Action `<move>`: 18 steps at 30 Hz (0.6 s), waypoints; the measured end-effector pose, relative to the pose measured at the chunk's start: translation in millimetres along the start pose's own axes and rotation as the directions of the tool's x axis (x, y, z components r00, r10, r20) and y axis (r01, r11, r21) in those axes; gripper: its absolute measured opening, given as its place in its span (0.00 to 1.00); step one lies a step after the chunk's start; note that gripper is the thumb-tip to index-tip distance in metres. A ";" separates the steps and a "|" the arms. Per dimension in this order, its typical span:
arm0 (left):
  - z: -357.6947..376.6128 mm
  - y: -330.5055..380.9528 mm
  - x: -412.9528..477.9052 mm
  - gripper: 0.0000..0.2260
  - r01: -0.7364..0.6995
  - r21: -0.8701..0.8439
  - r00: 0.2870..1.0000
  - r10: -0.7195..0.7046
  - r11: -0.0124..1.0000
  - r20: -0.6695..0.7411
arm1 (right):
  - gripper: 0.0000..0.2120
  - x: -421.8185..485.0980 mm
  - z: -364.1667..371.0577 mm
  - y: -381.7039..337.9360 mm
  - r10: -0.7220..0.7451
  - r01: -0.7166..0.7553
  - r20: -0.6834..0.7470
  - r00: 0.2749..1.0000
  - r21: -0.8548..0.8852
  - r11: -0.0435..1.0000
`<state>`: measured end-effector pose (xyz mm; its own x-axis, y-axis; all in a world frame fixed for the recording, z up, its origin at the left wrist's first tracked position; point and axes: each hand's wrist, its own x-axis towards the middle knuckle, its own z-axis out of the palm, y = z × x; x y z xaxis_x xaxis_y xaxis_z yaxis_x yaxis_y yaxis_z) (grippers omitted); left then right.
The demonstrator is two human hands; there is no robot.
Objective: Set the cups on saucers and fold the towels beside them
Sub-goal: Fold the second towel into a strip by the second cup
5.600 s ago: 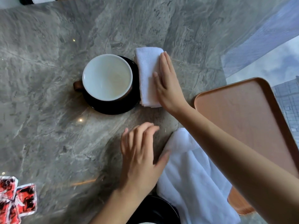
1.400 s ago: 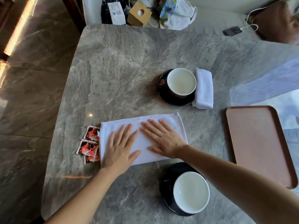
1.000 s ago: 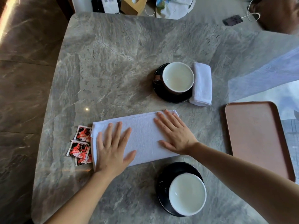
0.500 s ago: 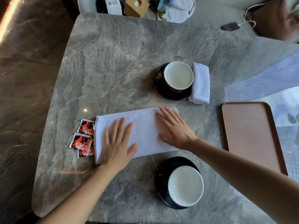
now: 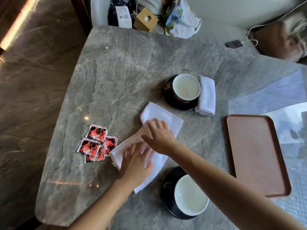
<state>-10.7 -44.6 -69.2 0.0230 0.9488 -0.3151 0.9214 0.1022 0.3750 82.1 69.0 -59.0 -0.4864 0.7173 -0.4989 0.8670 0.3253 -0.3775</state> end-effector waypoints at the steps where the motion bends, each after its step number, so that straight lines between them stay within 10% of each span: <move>1: -3.1 -3.7 -1.2 0.24 -0.011 0.047 1.000 0.012 0.999 -0.016 | 0.28 8.0 2.2 -4.4 -0.017 0.018 0.033 0.999 -0.036 0.999; 7: 2.0 -35.8 -24.3 0.38 -0.086 0.076 0.996 0.088 0.993 -0.021 | 0.37 55.0 4.4 -6.6 -0.188 0.207 0.096 0.977 -0.261 0.943; 18: 7.7 -41.4 -32.9 0.23 -0.129 0.028 0.988 0.131 0.991 -0.083 | 0.39 75.3 -10.2 4.6 -0.376 0.384 0.078 0.923 -0.207 0.900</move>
<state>-46.6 -82.3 -81.1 0.1107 0.9756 -0.1896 0.9213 -0.0292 0.3878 50.5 130.8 -90.3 -0.7837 0.4915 -0.3798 0.6157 0.6959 -0.3696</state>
